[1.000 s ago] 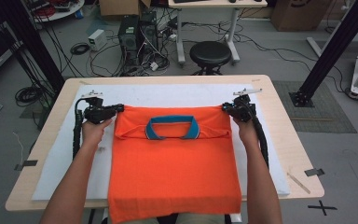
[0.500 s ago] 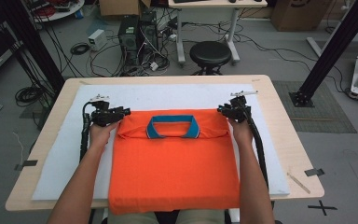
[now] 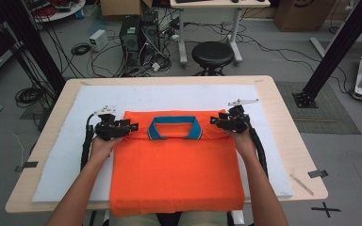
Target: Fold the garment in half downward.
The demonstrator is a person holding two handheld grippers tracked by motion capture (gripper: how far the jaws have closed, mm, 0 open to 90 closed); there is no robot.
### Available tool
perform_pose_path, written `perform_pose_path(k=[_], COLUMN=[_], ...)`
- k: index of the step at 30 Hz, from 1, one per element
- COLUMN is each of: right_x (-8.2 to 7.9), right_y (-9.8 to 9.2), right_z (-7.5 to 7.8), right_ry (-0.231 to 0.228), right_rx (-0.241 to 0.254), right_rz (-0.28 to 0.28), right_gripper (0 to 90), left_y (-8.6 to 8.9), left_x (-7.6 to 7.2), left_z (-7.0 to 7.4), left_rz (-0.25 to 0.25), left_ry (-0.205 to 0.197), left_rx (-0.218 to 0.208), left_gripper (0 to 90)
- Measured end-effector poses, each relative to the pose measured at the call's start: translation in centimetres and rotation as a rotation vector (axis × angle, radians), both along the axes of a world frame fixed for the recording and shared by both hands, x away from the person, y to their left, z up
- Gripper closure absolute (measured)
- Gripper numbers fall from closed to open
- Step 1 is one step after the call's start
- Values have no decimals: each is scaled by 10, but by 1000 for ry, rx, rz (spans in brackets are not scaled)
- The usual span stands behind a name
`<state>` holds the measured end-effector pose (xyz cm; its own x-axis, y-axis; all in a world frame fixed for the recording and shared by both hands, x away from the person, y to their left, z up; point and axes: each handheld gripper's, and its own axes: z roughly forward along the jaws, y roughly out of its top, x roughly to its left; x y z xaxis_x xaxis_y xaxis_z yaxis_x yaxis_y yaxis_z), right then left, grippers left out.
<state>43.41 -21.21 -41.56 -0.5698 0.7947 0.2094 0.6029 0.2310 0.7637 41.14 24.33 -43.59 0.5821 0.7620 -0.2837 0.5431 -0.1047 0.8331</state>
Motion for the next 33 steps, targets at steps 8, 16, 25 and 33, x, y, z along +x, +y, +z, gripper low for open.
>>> perform_pose_path(k=[8,16,25,33], right_x=[-1,6,-14,-54], right_y=[24,37,39,31], right_z=[-7,-13,3,-6], right_ry=[38,69,-73,-131], right_rx=[117,166,39,-102], right_rz=[110,145,346,520], right_gripper=[526,564,870,900], left_y=[5,5,13,21], left_x=[-6,-8,-12,-21], left_z=[1,2,5,8], left_rz=[-13,-17,-6,-4], left_ry=[-22,-29,-38,-60], left_rx=[-15,-7,-23,-37], left_gripper=[448,456,461,459])
